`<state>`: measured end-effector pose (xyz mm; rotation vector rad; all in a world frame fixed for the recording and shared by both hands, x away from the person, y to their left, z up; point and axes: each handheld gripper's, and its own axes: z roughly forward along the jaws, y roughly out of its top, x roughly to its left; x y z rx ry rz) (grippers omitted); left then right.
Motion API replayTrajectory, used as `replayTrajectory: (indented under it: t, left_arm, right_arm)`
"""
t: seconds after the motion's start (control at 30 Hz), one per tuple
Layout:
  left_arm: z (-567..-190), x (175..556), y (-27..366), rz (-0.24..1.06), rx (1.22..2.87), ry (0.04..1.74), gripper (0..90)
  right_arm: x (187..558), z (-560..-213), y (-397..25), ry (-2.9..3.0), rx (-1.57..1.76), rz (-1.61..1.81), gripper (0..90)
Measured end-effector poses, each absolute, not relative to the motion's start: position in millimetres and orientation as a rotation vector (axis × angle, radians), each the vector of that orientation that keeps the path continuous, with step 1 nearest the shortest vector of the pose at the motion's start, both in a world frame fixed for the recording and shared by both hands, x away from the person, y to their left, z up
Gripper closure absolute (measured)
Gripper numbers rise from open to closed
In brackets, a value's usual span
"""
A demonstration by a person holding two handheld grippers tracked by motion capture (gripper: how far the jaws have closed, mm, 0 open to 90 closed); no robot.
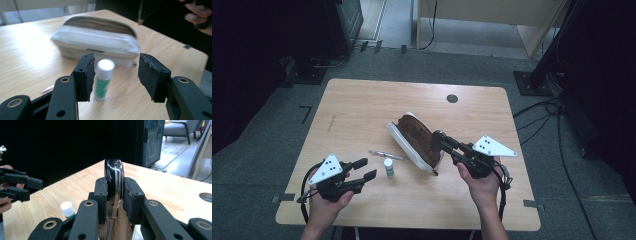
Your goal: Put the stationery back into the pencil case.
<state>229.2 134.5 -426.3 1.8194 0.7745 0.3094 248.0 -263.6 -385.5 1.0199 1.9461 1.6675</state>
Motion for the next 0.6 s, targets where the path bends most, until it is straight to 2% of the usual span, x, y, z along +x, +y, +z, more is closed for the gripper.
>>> replayTrajectory:
  t: [0.6]
  left_arm:
    - [-476,253,173,0.387,1.826,1.002,47.3]
  right_arm:
    - [268,-417,-238,2.034,1.059,1.524,74.2]
